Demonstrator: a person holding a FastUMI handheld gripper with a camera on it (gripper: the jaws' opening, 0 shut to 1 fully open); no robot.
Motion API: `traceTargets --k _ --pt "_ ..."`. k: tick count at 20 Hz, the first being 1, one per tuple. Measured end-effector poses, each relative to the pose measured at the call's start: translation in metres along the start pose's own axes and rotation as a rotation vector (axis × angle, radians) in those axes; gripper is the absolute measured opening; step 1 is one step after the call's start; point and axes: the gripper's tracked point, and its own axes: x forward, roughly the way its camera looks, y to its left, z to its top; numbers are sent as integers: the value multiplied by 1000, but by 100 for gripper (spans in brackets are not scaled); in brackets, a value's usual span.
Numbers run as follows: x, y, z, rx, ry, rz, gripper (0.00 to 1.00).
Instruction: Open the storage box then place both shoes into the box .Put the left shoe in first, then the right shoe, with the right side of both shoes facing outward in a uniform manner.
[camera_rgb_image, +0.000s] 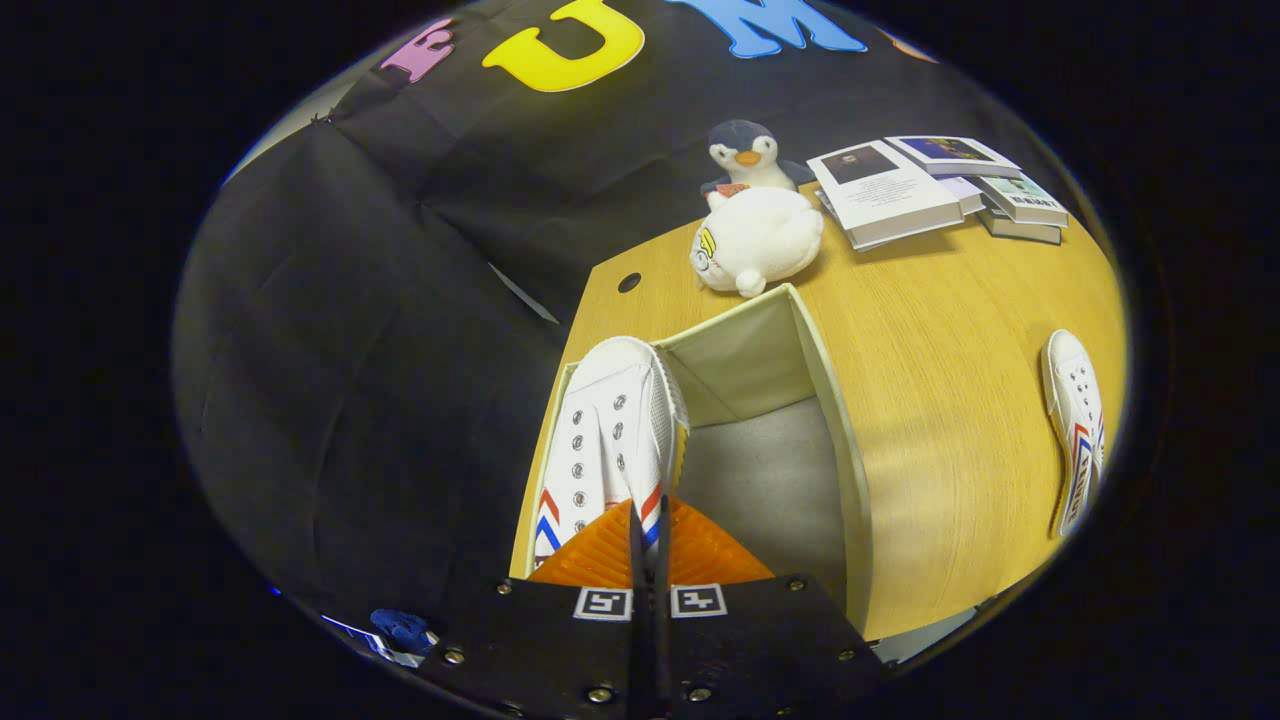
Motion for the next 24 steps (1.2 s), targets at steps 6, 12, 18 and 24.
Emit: traceTargets --k 6,12,18,24 --pt "20 -5 -16 18 26 -41 0" --pt "32 -10 -30 16 56 -64 2" --pt "26 7 -17 -33 18 16 99" --pt "-27 0 16 -135 -90 60 98"
